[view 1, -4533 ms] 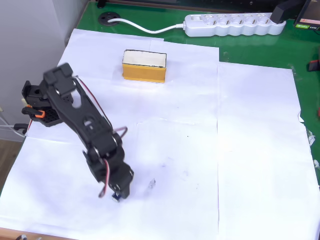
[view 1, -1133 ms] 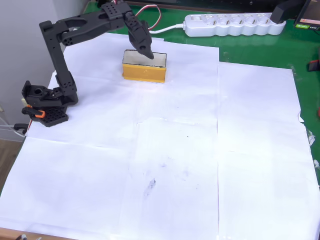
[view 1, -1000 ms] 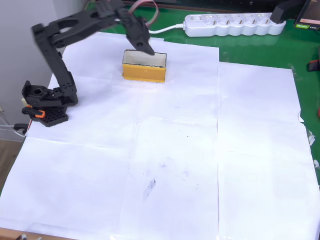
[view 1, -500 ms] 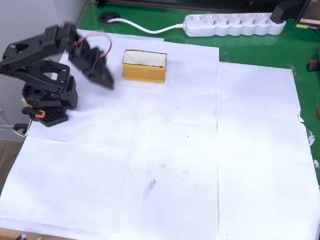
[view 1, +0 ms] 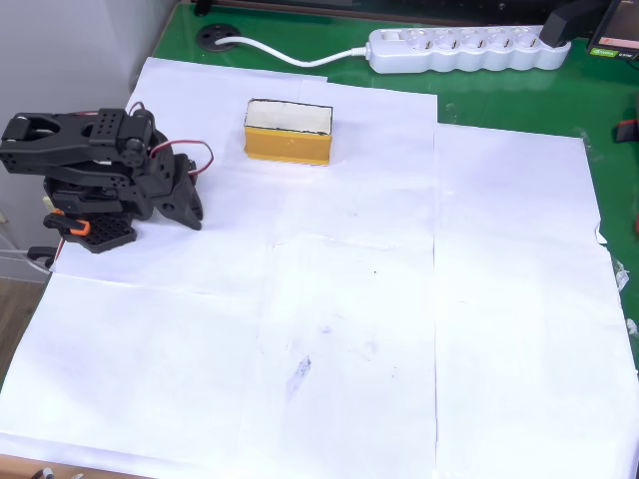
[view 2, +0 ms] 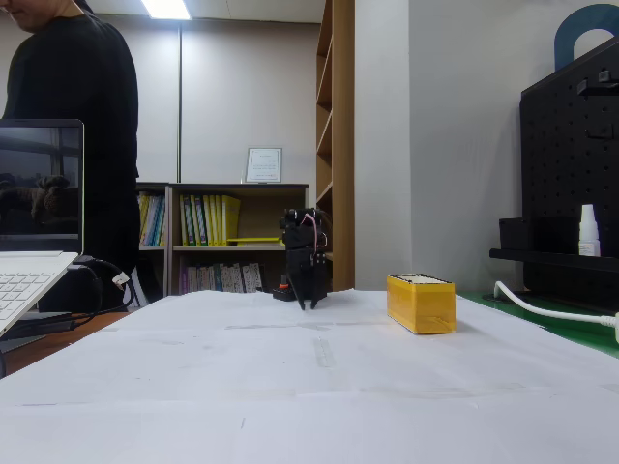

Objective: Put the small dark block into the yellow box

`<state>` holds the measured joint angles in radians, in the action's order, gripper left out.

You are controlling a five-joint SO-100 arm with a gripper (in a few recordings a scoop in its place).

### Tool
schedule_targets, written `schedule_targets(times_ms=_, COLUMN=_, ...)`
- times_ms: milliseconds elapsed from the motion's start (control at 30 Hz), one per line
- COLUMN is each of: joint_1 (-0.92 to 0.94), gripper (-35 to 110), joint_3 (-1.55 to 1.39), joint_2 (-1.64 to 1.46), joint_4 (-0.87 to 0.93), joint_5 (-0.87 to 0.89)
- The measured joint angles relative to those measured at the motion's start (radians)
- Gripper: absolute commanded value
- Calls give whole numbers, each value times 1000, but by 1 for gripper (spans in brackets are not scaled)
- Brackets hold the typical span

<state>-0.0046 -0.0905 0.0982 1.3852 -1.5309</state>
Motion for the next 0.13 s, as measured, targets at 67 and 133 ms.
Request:
schedule_targets(times_ms=67, joint_1=-8, gripper=0, joint_3=2, joint_2=44, joint_4=14, joint_5=15)
schedule_targets(times_ms=133, joint_1=-5, gripper=0, joint_3=2, joint_2=69, joint_4=26, joint_5=14)
